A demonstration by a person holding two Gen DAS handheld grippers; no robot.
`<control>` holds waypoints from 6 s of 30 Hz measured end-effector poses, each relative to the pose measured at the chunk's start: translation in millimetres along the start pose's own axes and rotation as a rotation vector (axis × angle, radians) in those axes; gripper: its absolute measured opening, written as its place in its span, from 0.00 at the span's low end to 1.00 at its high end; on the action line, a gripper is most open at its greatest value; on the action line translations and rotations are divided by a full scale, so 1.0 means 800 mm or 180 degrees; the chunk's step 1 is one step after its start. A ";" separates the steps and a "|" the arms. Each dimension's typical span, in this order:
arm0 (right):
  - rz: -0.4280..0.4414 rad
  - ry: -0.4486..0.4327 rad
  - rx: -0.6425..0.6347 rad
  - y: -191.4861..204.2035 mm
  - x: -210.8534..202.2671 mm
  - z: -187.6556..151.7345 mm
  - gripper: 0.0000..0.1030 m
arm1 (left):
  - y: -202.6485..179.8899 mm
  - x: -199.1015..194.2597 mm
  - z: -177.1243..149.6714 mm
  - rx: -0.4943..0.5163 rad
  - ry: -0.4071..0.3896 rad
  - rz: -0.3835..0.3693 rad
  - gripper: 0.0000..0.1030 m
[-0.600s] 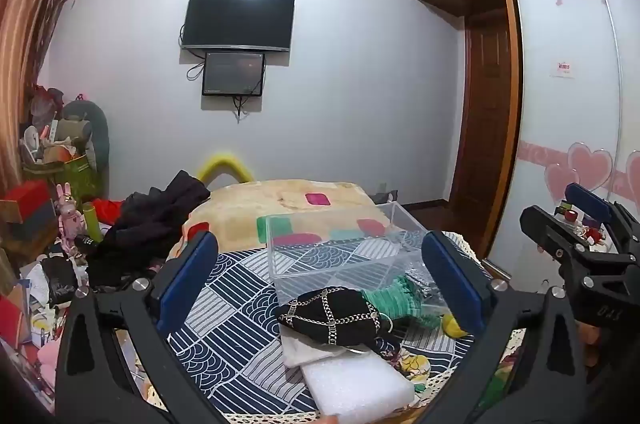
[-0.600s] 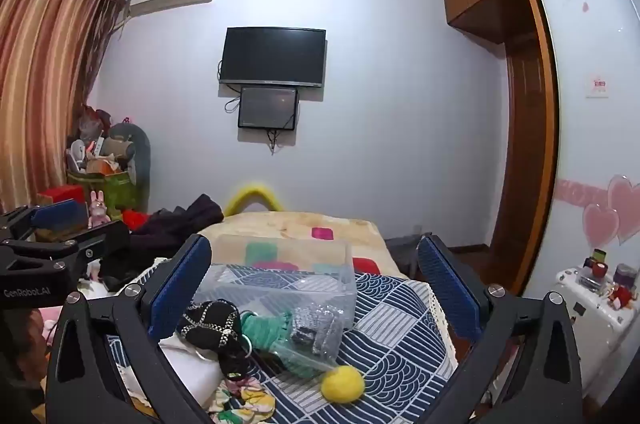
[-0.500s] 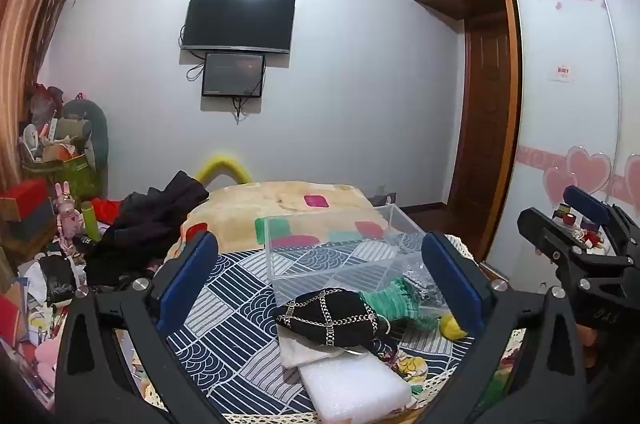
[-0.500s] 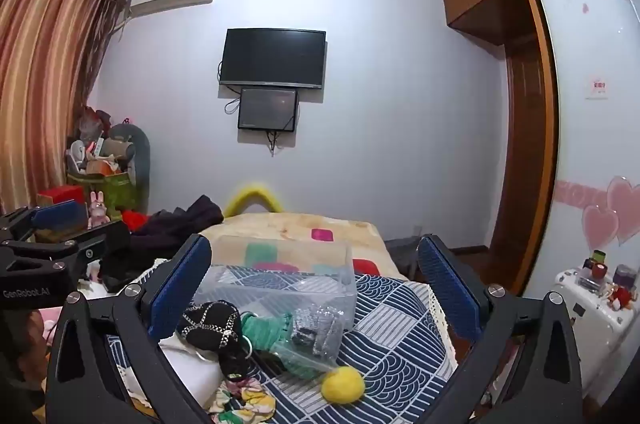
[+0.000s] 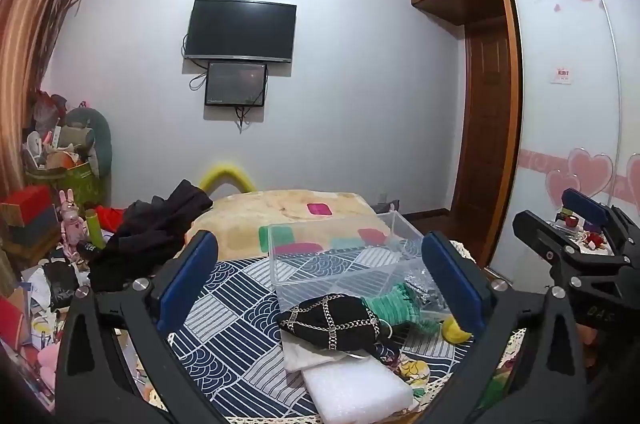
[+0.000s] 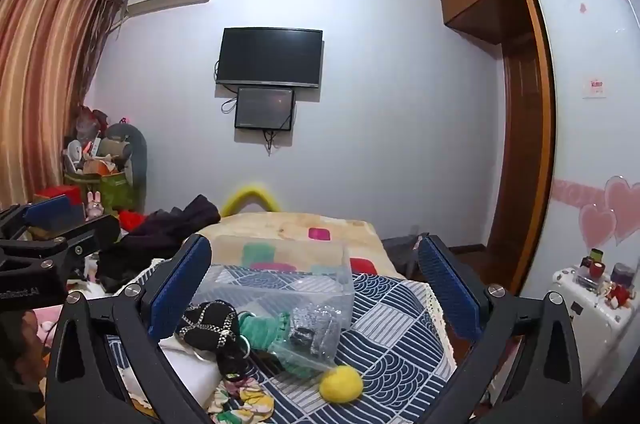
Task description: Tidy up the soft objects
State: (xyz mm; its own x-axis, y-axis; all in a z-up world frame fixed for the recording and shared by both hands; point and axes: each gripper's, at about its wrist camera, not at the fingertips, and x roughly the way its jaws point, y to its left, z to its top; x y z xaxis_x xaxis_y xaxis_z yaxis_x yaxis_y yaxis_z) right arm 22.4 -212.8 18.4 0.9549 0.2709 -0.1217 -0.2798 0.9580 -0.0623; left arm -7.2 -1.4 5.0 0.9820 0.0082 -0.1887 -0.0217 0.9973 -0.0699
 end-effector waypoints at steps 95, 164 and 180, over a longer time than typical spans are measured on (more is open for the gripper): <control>0.0195 0.1521 0.0520 -0.073 0.084 -0.111 0.88 | -0.020 0.146 -0.137 -0.0224 0.2071 -0.0329 1.00; 0.0340 0.1228 0.0317 -0.049 0.069 -0.054 0.41 | 0.066 0.071 -0.069 -0.0226 0.1419 -0.0060 0.79; 0.0438 0.0886 0.0267 -0.028 0.128 -0.012 0.42 | 0.051 0.176 -0.001 -0.0167 0.1053 -0.0001 0.79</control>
State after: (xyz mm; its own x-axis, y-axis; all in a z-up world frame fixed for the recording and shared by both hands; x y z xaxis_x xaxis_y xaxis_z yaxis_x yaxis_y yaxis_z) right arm 125.5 -207.8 -2.3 0.8414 0.3737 -0.3904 -0.3842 0.9217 0.0541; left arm 129.9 40.5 -25.2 0.8681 -0.0248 -0.4958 -0.0396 0.9921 -0.1189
